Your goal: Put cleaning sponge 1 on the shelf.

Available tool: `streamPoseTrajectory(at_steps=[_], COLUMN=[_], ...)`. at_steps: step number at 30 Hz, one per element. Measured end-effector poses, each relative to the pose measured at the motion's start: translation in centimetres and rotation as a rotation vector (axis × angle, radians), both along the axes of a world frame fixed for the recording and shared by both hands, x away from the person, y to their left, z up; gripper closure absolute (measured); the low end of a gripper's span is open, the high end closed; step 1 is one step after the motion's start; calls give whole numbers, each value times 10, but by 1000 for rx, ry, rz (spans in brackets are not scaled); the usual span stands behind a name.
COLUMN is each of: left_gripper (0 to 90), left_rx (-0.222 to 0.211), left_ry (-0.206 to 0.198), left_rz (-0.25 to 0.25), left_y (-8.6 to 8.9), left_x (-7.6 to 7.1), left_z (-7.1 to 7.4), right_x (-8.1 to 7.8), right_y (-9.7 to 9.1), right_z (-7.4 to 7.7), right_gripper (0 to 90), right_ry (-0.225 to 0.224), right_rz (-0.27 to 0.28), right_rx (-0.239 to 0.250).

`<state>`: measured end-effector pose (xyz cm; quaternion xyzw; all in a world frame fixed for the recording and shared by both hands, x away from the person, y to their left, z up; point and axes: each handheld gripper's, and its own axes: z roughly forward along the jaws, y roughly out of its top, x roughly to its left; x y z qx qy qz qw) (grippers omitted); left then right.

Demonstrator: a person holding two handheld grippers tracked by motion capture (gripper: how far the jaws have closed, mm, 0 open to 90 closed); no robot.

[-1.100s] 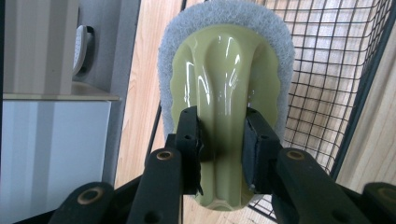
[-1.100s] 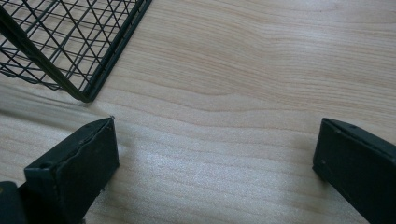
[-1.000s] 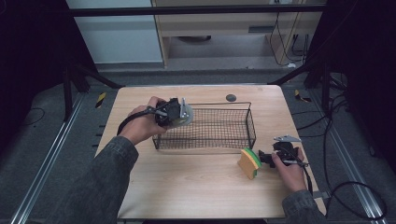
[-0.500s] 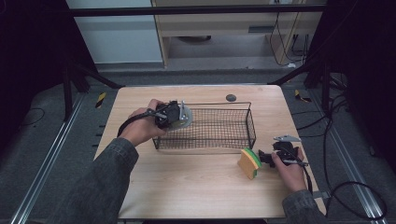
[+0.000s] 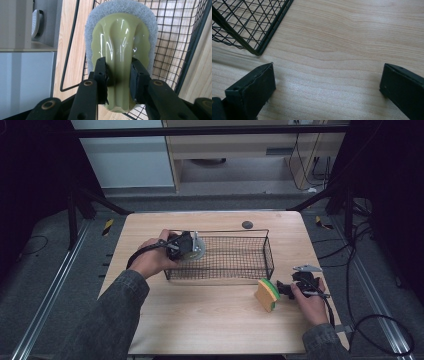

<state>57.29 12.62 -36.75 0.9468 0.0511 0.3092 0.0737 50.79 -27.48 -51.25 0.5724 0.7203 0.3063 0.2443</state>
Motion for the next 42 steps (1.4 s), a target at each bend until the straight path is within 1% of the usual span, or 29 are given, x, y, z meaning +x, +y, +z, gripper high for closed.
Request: streamPoseTrajectory(at_steps=[2, 3, 4, 8, 15, 20, 21, 23, 24, 26, 30, 31, 33, 34, 35, 36, 38, 39, 40, 41, 42], left_gripper=[706, 706, 706, 705, 706, 705, 706, 705, 706, 705, 705, 705, 705, 705, 705, 705, 705, 705, 705, 705, 705], left_rx=[5, -3, 4, -3, 6, 6, 1, 13, 13, 11, 10, 12, 18, 16, 16, 17, 23, 29, 31, 18, 25], left_ry=[3, 7, 4, 8, 16, 20, 20, 30, 30, 42, 50, 60, 64, 76, 76, 69, 88, 83, 89, 94, 90], left_rz=[4, 11, 6, 8, 5, 6, 4, 10, 10, 19, 19, 20, 22, 29, 29, 17, 31, 21, 25, 31, 22], left_y=[0, 1, 1, 1, 0, 0, -1, -2, -2, -2, -2, -2, -3, -4, -4, -4, -5, -5, -6, -5, -6], left_x=[0, 0, 1, 1, 0, 1, 2, 2, 2, 4, 7, 8, 9, 9, 9, 11, 11, 13, 14, 14, 15], left_z=[0, 0, 0, -2, -8, -10, -12, -13, -13, -17, -20, -21, -24, -27, -27, -28, -30, -31, -32, -34, -34], right_x=[0, 0, 0, 0, 0, 0, 0, 0, 0, 0, 0, 0, 0, 0, 0, 0, 0, 0, 0, 0, 0], right_y=[0, 0, 0, 0, 0, 0, 0, 0, 0, 0, 0, 0, 0, 0, 0, 0, 0, 0, 0, 0, 0], right_z=[0, 0, 0, 0, 0, 0, 0, 0, 0, 0, 0, 0, 0, 0, 0, 0, 0, 0, 0, 0, 0], right_gripper=[4, 4, 4, 4, 4, 4, 4, 4, 4, 4, 4, 4, 4, 4, 4, 4, 4, 4, 4, 4, 4], right_ry=[0, 0, 0, 0, 0, 0, 0, 0, 0, 0, 0, 0, 0, 0, 0, 0, 0, 0, 0, 0, 0], right_rz=[0, 0, 0, 0, 0, -2, -2, -2, -2, -2, -2, -2, 0, 0, 0, 0, 0, 0, 0, 0, -1], right_rx=[0, 0, 0, 0, 0, 4, 3, 3, 3, 3, 3, 4, 0, 0, 0, 0, 0, 0, 0, 0, 1])
